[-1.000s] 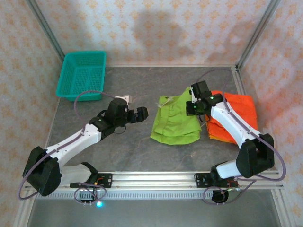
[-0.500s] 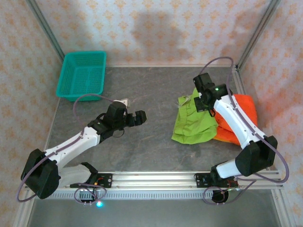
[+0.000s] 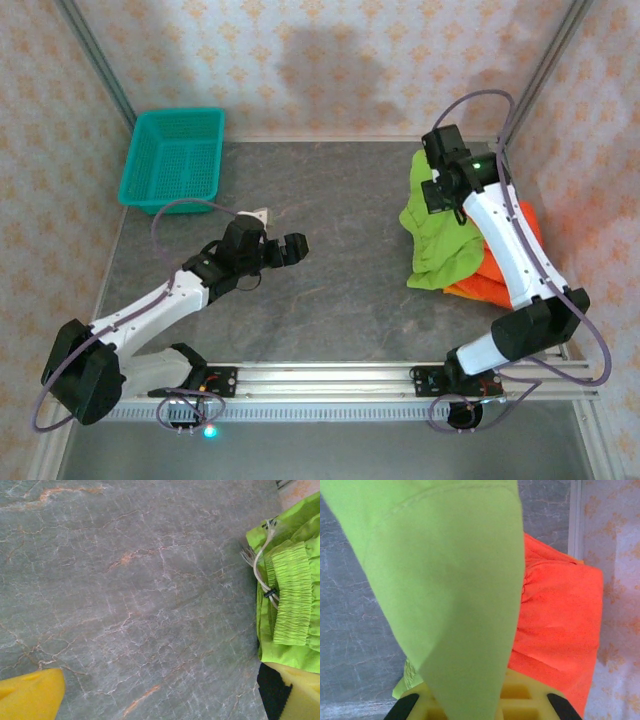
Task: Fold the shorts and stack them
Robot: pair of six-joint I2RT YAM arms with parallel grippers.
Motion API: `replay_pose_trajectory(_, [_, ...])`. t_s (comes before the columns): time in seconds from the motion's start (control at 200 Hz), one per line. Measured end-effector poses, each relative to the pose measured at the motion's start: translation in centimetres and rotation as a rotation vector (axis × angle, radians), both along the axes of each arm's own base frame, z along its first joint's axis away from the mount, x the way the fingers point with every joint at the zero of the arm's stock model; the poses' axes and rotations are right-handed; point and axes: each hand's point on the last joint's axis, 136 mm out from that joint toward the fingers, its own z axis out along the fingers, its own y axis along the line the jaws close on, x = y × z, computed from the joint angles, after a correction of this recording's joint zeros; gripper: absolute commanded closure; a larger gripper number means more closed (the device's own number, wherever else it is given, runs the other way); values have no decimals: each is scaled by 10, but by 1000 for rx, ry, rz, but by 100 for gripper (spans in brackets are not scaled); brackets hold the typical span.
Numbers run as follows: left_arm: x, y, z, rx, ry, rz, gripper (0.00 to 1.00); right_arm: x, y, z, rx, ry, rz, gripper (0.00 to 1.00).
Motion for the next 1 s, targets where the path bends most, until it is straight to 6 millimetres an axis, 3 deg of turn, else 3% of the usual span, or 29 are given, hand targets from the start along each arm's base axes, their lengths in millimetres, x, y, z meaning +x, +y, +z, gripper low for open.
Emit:
replay_pose_trajectory(0.475, [1, 1, -2, 8, 1, 8, 0, 6, -30, 50, -45, -86, -29, 100])
replay_pose_trajectory(0.831, [2, 1, -6, 16, 11, 9, 0, 6, -80, 50, -108, -53, -117, 100])
replay_pose_trajectory(1.001, [2, 1, -13, 28, 30, 9, 0, 8, -107, 31, -126, -16, -173, 100])
